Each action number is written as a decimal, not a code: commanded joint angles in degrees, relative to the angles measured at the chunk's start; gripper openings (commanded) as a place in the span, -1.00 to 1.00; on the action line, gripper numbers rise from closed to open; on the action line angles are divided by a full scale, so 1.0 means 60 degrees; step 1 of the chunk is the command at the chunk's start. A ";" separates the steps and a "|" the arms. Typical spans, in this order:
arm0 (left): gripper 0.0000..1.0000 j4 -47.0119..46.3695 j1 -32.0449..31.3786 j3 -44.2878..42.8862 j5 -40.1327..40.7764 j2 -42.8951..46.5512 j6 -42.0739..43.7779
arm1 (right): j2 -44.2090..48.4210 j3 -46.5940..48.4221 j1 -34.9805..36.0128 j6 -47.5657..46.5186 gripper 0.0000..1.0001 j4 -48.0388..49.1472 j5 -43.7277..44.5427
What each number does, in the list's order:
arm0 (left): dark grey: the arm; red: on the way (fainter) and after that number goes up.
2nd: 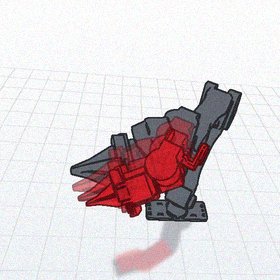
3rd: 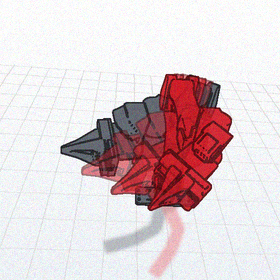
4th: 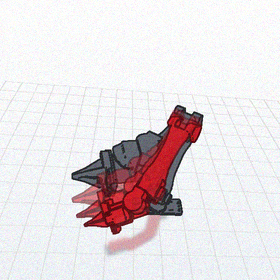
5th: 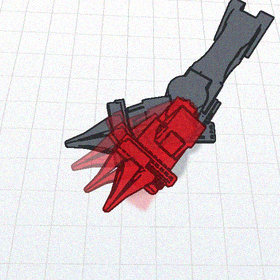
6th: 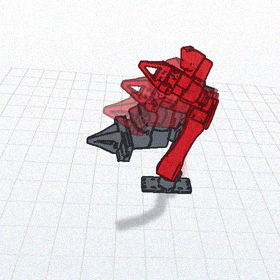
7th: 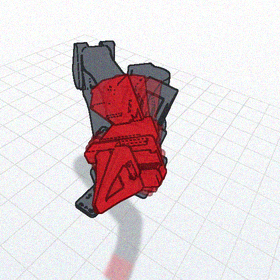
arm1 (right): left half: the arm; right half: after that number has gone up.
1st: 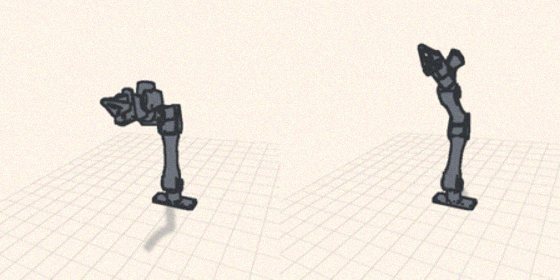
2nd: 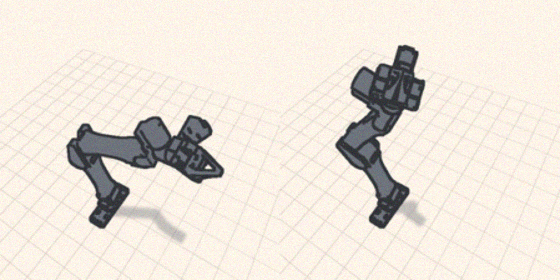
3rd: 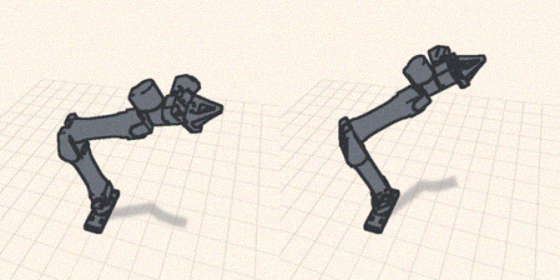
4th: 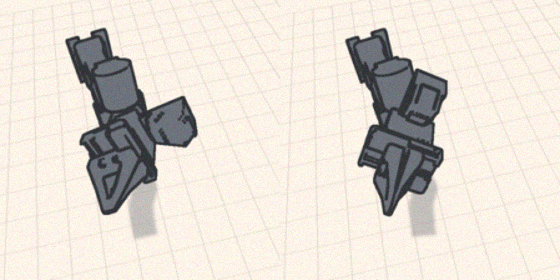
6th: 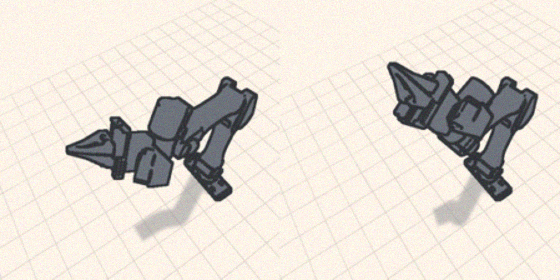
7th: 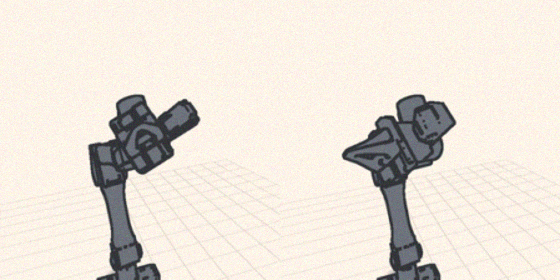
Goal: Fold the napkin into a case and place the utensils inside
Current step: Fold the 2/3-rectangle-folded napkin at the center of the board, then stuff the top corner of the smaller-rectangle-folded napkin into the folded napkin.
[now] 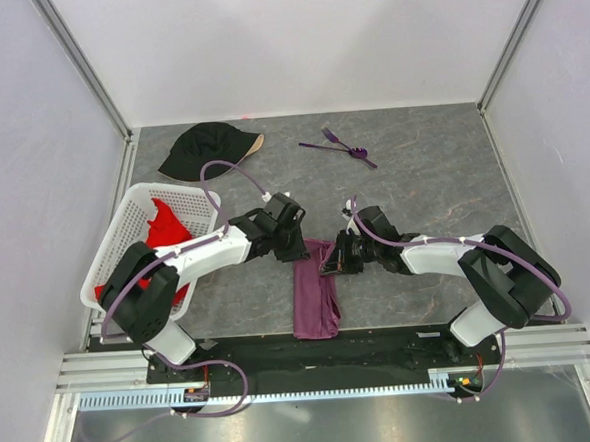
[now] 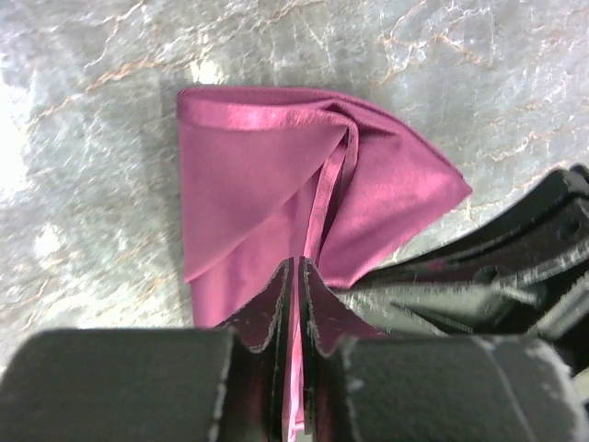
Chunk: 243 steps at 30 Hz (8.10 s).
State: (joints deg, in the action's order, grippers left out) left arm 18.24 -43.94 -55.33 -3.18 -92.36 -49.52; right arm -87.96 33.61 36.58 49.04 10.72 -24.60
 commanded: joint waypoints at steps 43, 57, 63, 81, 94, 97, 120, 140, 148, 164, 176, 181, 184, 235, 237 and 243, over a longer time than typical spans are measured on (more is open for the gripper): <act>0.85 -0.0111 -0.0541 0.1825 -0.1065 0.1566 0.0576 | -0.1335 0.0756 0.0847 0.1041 -0.99 0.1040 0.0980; 0.48 0.0813 -0.1699 0.1764 0.0134 0.1445 0.0328 | -0.1174 0.0786 0.0847 0.1378 -1.00 0.1055 0.0805; 0.40 0.0477 -0.1729 0.2745 0.0457 0.3569 0.0152 | -0.1350 0.0873 0.0862 0.1320 -1.00 0.1099 0.0717; 0.85 -0.0359 -0.2007 0.2674 0.0267 0.1829 -0.0228 | -0.1262 0.1035 0.0862 0.1291 -1.00 0.0952 0.0731; -0.10 -0.0682 -0.1890 0.3069 0.0267 0.1989 -0.0434 | -0.1248 0.1181 0.1462 0.0720 -0.96 0.0323 0.0818; -0.44 -0.0682 -0.1890 0.3186 0.0222 0.2048 -0.0507 | -0.1043 0.1225 0.1462 0.0471 -0.85 -0.0115 0.1008; -0.62 -0.0960 -0.1890 0.3421 -0.0159 0.1989 -0.0668 | -0.0617 0.2367 0.0232 -0.0980 0.55 -0.1978 0.1303; -0.68 -0.1077 -0.1890 0.3392 -0.0320 0.1814 -0.0639 | -0.1028 0.3276 0.0232 -0.1229 -0.06 -0.2255 0.1258; -0.69 -0.1077 -0.1875 0.3318 -0.0320 0.1770 -0.0609 | -0.0633 0.3174 0.0247 -0.1200 -0.13 -0.2431 0.1317; -0.45 -0.1312 -0.1714 0.1913 -0.0232 0.1196 -0.0551 | -0.2022 0.4680 -0.0134 -0.2456 -1.00 -0.2811 0.0630; -0.16 -0.0198 0.1125 0.1606 -0.0274 0.3280 0.0502 | -0.2668 0.5327 -0.0178 -0.3485 -1.00 -0.3310 -0.0250; -0.42 0.0183 0.1216 0.0039 -0.0422 0.1306 0.1819 | -0.2581 0.5312 -0.0222 -0.3252 -0.97 -0.3369 -0.0455; -0.43 0.0197 0.1201 -0.0299 -0.0233 0.0660 0.2085 | -0.2478 0.5195 -0.0295 -0.3061 -0.95 -0.3354 -0.0558; -0.96 0.1721 -0.0586 -0.2101 0.2713 -0.1277 0.2380 | -0.2288 0.4302 -0.0618 -0.2270 -0.95 -0.2549 -0.1467; -0.96 0.1765 -0.0557 -0.2101 0.2698 -0.1263 0.2320 | -0.2273 0.4229 -0.0589 -0.2226 -0.95 -0.2490 -0.1510; -0.96 0.1764 -0.0440 -0.2116 0.2464 -0.1145 0.2028 | -0.2390 0.3965 -0.0515 -0.1977 -0.93 -0.2169 -0.1555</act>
State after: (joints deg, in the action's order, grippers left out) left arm 28.69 -47.20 -66.04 12.60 -101.78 -34.72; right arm -103.70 58.57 32.93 35.94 -4.95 -32.80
